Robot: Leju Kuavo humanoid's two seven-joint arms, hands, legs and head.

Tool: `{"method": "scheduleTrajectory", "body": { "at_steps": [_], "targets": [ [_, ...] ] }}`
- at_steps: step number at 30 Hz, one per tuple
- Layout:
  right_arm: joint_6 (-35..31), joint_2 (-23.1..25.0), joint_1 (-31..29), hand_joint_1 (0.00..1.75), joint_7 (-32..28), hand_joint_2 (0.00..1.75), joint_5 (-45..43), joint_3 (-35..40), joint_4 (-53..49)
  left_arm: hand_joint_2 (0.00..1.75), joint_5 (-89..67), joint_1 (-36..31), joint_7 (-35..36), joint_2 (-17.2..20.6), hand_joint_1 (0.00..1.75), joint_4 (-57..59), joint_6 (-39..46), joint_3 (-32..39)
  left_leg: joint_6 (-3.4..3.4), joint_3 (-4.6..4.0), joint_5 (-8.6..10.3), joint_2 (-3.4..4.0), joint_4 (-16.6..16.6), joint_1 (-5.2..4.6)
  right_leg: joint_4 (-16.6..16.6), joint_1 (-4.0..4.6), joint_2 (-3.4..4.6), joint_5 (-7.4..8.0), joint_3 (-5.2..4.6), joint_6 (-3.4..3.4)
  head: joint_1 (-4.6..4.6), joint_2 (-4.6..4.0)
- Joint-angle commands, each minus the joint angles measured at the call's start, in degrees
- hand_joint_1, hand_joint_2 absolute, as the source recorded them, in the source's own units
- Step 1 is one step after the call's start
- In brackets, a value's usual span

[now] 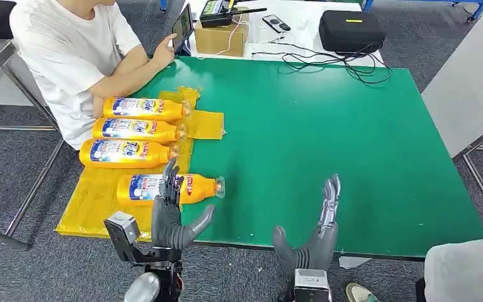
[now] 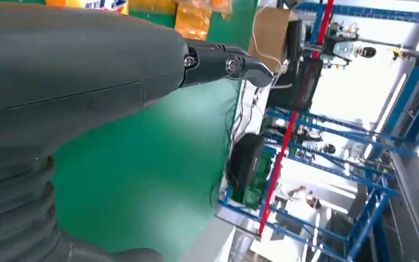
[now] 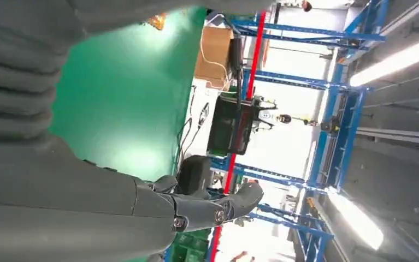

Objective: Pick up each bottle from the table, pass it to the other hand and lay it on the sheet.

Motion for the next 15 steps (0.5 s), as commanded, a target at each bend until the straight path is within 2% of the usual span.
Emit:
{"method": "scheduleTrajectory", "body": {
  "at_steps": [1, 2, 3, 5, 9, 12, 15],
  "targets": [
    [-0.13, 5.19, 0.45, 0.00, -0.20, 0.00, 2.23, -6.64, 1.93, 1.75, -2.10, -1.48, -1.19, 0.38, 0.00, 9.34, 0.84, -2.25, -0.07, 0.34, -0.08, 0.00, -0.11, 0.05, -0.11, 0.06, -0.04, -0.08, 0.34, -0.14, 0.00, 0.00],
    [-0.13, 6.56, 1.12, 0.00, -0.20, 0.00, 3.13, -11.83, -0.36, 1.75, -2.19, -1.08, -1.01, 0.85, 0.00, 10.06, 0.88, -2.72, -0.04, 0.20, -0.03, -0.02, -0.08, 0.00, -0.05, 0.01, -0.05, -0.06, 0.19, -0.09, 0.00, 0.00],
    [-0.13, 6.56, 1.05, 0.00, -0.20, 0.00, 3.20, -12.77, -0.49, 1.75, -2.13, -0.68, -1.06, 1.19, 0.00, 10.80, 0.74, -2.96, -0.07, 0.33, -0.08, -0.03, -0.11, 0.02, -0.08, 0.04, -0.07, -0.11, 0.34, -0.14, 0.00, 0.00],
    [-0.13, 6.56, 1.14, 0.00, -0.20, 0.00, 6.90, -11.76, -0.47, 1.75, -3.79, -0.98, -1.85, 2.14, 0.00, 13.09, -0.38, -4.57, -0.08, 0.41, -0.09, -0.05, -0.14, 0.02, -0.12, 0.05, -0.10, -0.12, 0.41, -0.16, 0.00, 0.00],
    [-0.13, 6.56, 1.36, 0.00, -0.20, 0.00, 6.82, -11.23, -0.41, 1.75, -4.56, -1.35, -2.24, 2.10, 0.00, 14.23, -0.31, -4.95, -0.08, 0.33, -0.10, 0.01, -0.09, 0.05, -0.09, 0.07, -0.04, -0.11, 0.33, -0.15, -0.02, 0.00],
    [-0.13, 6.56, 1.36, 0.00, -0.20, 0.00, 1.34, -11.29, 1.86, 1.75, -6.15, -2.00, -3.16, 1.76, 0.00, 16.34, 0.93, -5.26, -0.06, 0.24, -0.05, -0.01, -0.09, 0.01, -0.06, 0.03, -0.05, -0.07, 0.23, -0.11, 0.00, 0.00],
    [-0.13, 6.56, 1.69, 0.00, -0.20, 0.00, -0.26, -13.30, 2.74, 1.75, -5.38, -1.38, -3.21, 1.15, 0.00, 17.06, 0.44, -4.00, -0.08, 0.37, -0.08, 0.01, -0.13, 0.04, -0.14, 0.06, -0.04, -0.08, 0.37, -0.14, 0.00, 0.00]
  ]
}}
